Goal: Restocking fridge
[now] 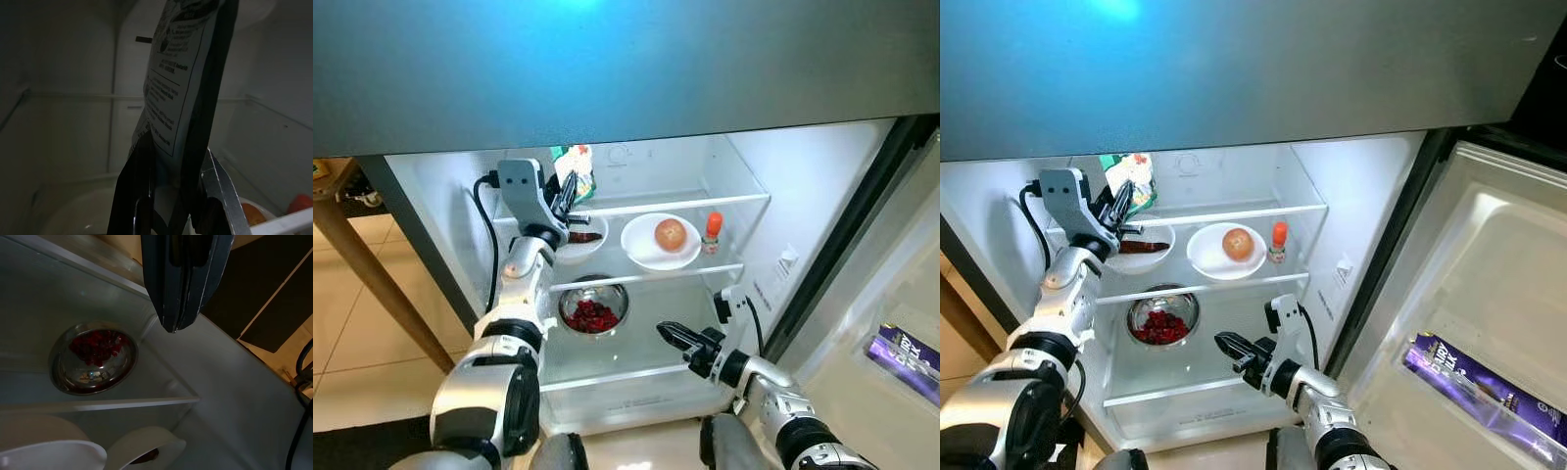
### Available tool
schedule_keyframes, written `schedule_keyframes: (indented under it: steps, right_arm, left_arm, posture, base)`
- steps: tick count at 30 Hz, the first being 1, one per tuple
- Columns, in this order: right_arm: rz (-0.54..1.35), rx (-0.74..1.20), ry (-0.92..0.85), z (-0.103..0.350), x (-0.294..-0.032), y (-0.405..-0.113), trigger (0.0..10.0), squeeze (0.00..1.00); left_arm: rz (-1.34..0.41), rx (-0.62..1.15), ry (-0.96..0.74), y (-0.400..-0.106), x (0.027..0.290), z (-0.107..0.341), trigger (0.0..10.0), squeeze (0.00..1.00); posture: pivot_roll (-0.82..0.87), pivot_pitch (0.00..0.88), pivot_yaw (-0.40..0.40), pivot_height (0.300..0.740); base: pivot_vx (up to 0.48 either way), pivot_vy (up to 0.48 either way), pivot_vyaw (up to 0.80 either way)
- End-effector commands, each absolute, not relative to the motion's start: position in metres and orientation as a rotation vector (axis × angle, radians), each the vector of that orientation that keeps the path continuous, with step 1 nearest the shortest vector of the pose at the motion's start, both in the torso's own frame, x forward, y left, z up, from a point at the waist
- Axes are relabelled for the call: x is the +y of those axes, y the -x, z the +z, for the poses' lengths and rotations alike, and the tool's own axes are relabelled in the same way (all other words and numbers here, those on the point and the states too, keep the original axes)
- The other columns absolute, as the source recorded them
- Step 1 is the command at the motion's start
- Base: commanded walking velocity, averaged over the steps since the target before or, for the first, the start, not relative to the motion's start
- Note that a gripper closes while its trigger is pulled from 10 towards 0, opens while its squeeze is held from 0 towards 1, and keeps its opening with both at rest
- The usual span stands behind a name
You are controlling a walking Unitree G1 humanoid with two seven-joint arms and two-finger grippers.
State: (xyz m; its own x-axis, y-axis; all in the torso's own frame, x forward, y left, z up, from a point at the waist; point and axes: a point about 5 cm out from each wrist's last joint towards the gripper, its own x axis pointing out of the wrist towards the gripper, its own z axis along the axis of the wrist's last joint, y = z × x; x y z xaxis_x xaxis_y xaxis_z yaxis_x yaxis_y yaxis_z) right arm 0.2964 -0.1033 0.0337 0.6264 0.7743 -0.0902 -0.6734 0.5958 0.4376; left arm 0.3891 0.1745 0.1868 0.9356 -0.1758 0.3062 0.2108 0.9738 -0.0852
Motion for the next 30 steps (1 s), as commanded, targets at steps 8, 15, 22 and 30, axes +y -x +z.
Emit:
schedule_keyframes:
  steps: [8, 15, 22, 30]
  right_arm:
    - [0.857, 0.282, -0.378, 0.034, -0.103, -0.295, 10.0, 0.0]
    - [0.874, 0.266, -0.383, 0.036, -0.1, -0.295, 10.0, 0.0]
    - [0.889, 0.24, -0.392, 0.041, -0.1, -0.296, 10.0, 0.0]
    - [0.928, 0.122, -0.377, 0.069, -0.102, -0.309, 10.0, 0.0]
  left_arm:
    - [-0.184, -0.327, 0.062, -0.395, 0.189, 0.206, 10.0, 0.0]
    - [-0.161, -0.31, 0.071, -0.398, 0.196, 0.21, 10.0, 0.0]
    - [-0.175, -0.315, 0.074, -0.397, 0.192, 0.207, 10.0, 0.0]
    - [-0.195, -0.336, 0.069, -0.391, 0.193, 0.198, 10.0, 0.0]
  posture:
    - [-0.12, 0.007, -0.027, 0.6]
    - [-0.14, 0.011, -0.028, 0.6]
    - [-0.14, 0.011, -0.028, 0.6]
    - [-0.13, 0.009, -0.029, 0.6]
  base:
    - [0.0, 0.0, 0.0]
    - [0.0, 0.0, 0.0]
    - [0.0, 0.0, 0.0]
    - [0.0, 0.0, 0.0]
